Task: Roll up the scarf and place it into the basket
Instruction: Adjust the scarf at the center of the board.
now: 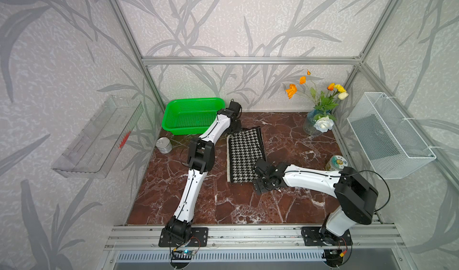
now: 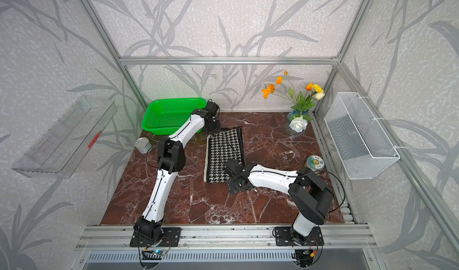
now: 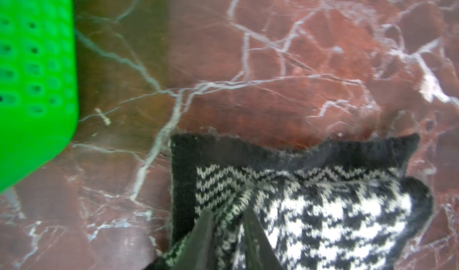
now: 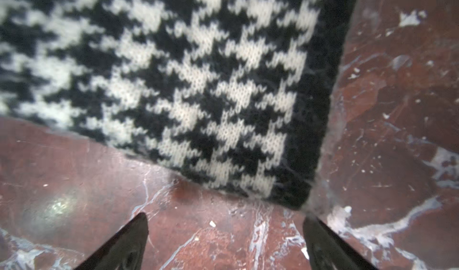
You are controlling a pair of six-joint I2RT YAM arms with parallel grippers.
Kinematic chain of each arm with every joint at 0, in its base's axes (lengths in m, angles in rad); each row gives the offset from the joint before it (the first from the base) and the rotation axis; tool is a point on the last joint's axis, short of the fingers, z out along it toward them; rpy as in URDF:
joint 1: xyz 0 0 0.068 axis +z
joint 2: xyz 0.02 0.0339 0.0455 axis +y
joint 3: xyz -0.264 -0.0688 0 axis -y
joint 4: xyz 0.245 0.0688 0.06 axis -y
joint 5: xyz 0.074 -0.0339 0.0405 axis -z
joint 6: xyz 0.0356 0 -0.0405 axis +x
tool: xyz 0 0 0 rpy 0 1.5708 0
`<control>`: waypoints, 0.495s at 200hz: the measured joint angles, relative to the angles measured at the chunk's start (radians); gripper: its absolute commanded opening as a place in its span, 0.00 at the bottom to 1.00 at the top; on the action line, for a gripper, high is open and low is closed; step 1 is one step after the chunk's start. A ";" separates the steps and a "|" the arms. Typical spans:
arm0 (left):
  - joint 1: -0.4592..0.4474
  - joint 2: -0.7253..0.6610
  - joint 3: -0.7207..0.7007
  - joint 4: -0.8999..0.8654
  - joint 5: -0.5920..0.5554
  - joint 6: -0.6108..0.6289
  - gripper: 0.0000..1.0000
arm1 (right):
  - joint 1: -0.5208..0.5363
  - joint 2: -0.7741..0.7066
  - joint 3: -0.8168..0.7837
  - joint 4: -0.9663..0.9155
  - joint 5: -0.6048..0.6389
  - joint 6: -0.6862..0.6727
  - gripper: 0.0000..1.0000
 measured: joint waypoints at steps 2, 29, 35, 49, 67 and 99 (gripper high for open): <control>-0.002 0.000 0.001 -0.001 0.000 0.000 0.34 | 0.003 -0.001 0.004 -0.003 0.005 -0.001 0.96; -0.023 -0.009 0.008 -0.018 -0.026 0.027 0.50 | 0.032 -0.081 0.016 -0.029 0.080 -0.055 1.00; -0.024 -0.014 0.008 -0.026 -0.034 0.031 0.52 | 0.036 -0.105 0.016 -0.028 0.093 -0.074 0.99; -0.032 -0.039 0.007 -0.055 -0.063 0.037 0.63 | 0.037 -0.161 0.017 -0.018 0.116 -0.142 0.99; -0.034 -0.122 -0.034 -0.077 -0.090 0.035 0.65 | 0.037 -0.199 0.017 0.008 0.137 -0.234 0.99; -0.027 -0.448 -0.341 -0.032 -0.071 -0.027 0.96 | 0.037 -0.203 0.017 0.051 0.138 -0.385 0.99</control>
